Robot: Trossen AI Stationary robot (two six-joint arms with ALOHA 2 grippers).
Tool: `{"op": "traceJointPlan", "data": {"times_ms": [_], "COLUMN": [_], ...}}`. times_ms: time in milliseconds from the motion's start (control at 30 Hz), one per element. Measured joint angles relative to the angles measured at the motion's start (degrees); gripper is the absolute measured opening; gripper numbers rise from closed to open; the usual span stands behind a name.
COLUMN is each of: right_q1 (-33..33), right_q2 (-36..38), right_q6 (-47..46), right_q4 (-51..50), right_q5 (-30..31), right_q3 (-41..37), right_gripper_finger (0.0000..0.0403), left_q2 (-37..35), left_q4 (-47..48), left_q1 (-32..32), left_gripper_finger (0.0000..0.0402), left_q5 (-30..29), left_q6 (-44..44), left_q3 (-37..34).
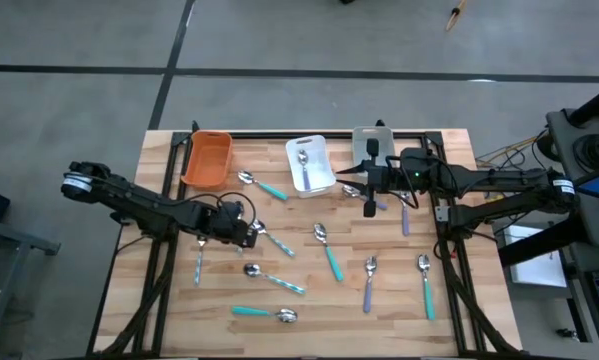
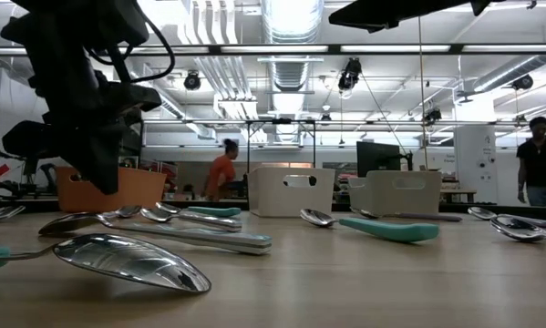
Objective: Sort silverware by color (type)
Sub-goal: Put the blue patterned spoon into the orange bin
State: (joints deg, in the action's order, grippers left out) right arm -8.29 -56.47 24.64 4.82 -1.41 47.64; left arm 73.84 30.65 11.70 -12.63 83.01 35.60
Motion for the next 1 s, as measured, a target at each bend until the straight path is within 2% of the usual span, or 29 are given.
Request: {"op": "traceJointPlan", "data": {"times_ms": [600, 1000], "right_q1": [0.00, 0.00], "right_q2": [0.00, 0.00], "right_q6": [0.07, 0.44], "right_q4": [0.00, -0.01], "right_q5": [0.00, 0.02], "right_q3": [0.00, 0.02], "right_gripper_finger": [0.0068, 0.0068], "left_q2": [0.00, 0.00], "left_q4": [2.45, 3.20], "left_q1": [-1.01, -1.01], "left_gripper_finger": [0.0000, 0.0000], "left_q5": [-7.67, -7.98], "left_q6": [-1.32, -0.97], "left_q3": [-0.08, -0.12]}}
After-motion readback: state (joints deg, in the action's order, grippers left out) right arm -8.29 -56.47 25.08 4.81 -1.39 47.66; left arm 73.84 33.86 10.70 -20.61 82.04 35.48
